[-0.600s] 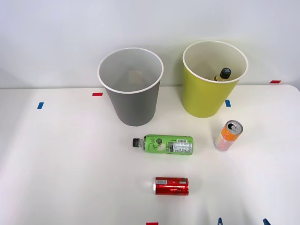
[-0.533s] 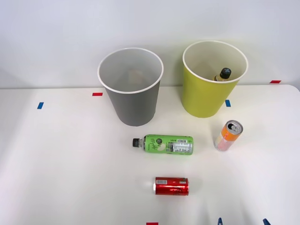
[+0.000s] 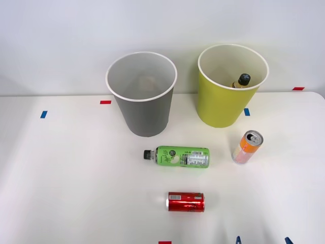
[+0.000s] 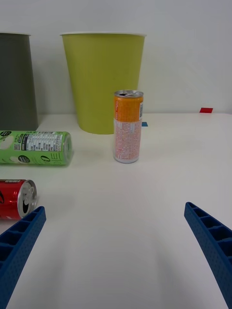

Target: Put cans in the gray bin, plastic bottles in the light green bin

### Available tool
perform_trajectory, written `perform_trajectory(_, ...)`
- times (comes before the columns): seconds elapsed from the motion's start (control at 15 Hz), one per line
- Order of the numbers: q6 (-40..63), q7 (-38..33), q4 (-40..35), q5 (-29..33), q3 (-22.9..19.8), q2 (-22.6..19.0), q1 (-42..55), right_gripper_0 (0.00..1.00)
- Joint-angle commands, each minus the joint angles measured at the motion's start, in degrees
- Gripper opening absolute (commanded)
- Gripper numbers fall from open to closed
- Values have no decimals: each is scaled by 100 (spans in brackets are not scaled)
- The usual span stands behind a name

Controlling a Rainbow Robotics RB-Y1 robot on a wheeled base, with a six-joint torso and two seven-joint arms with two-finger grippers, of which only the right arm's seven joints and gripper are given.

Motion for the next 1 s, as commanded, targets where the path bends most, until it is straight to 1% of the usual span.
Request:
perform_trajectory(0.07, 0, 0, 0, 0, 0, 0, 0, 100)
perform_trajectory(1.0, 0, 0, 0, 0, 0, 0, 0, 100)
